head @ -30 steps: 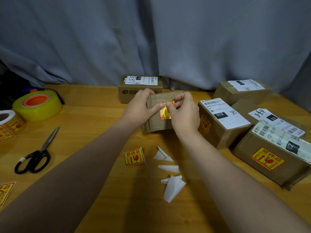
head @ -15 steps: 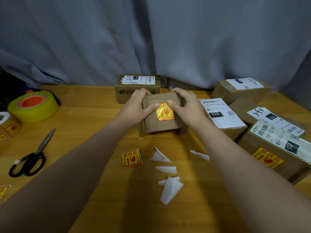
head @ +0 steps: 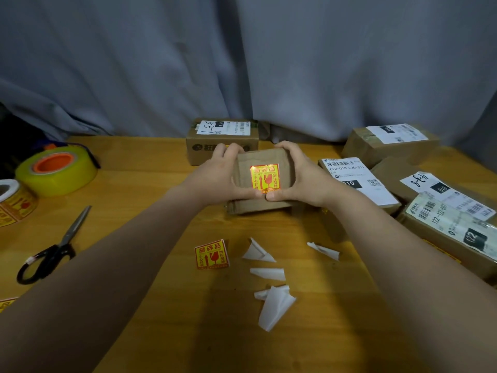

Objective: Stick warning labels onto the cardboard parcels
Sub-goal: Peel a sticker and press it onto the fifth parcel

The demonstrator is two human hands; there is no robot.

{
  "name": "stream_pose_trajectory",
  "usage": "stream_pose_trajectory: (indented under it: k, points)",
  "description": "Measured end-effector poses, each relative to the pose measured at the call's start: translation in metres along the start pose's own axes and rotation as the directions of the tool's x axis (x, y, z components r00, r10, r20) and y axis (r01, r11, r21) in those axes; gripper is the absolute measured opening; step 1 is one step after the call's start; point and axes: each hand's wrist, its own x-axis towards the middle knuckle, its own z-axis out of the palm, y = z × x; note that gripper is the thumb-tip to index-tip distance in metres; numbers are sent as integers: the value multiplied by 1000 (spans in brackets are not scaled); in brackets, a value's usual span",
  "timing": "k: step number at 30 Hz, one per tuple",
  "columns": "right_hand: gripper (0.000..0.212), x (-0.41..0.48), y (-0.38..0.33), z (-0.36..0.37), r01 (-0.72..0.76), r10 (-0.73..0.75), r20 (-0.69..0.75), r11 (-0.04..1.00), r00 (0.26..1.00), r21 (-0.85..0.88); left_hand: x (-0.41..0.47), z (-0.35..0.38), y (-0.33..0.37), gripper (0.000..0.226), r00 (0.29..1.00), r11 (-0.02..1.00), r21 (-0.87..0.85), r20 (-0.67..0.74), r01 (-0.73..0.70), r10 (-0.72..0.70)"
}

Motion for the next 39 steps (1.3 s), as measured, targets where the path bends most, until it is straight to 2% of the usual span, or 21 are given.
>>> stream_pose_trajectory:
  k: [4, 7, 10, 12, 17, 19, 20, 22, 23, 25, 29, 32, 36, 39]
  points:
    - [54, -5, 0, -1, 21, -7, -105, 991, 994, 130, -1, 3, -1, 40, 994, 992, -123, -107, -33, 20]
    - [35, -9, -1, 1, 19, 4, -173, 992, 985, 128, -4, 5, -2, 28, 987, 991, -106, -151, -80, 63]
    - [55, -13, -6, 13, 17, -4, -241, 998, 971, 52, -9, 9, 0, 44, 984, 997, -17, -159, -79, 76]
    - [58, -16, -7, 20, 19, -19, -291, 1000, 957, -2, -14, 12, 1, 58, 982, 996, 38, -170, -83, 88]
    - [32, -27, -2, 32, 40, -17, -389, 998, 921, 51, -23, 11, 7, 29, 967, 992, 42, -223, -115, 121]
    - [39, -34, -2, 38, 43, -19, -399, 998, 917, 51, -28, 13, 7, 30, 962, 992, 39, -241, -123, 129]
    - [52, -37, -3, 41, 35, -20, -379, 999, 925, 35, -31, 14, 7, 32, 961, 991, 24, -239, -134, 136]
    - [82, -43, -6, 46, -12, -3, -318, 999, 948, -45, -37, 15, 5, 47, 969, 987, 26, -190, -157, 159]
    - [86, -44, -8, 47, -36, 7, -312, 996, 950, -88, -40, 15, 3, 60, 974, 985, 57, -152, -162, 169]
    - [72, -42, -15, 48, -64, 15, -351, 989, 936, -130, -44, 11, -1, 75, 975, 975, 138, -114, -172, 188]
    - [39, -30, -29, 54, -39, -28, -384, 985, 923, -166, -45, -5, -8, 54, 970, 964, 220, -153, -152, 188]
    - [27, -15, -36, 62, -23, -48, -386, 984, 921, -179, -41, -16, -18, 35, 976, 953, 281, -147, -113, 159]
    - [37, 13, -38, 61, -77, -4, -390, 978, 921, -193, -25, -20, -29, 25, 987, 952, 306, -145, -23, 71]
    - [53, 28, -41, 58, -197, 108, -283, 930, 953, -310, -9, -22, -31, 24, 982, 945, 317, -189, 83, -23]
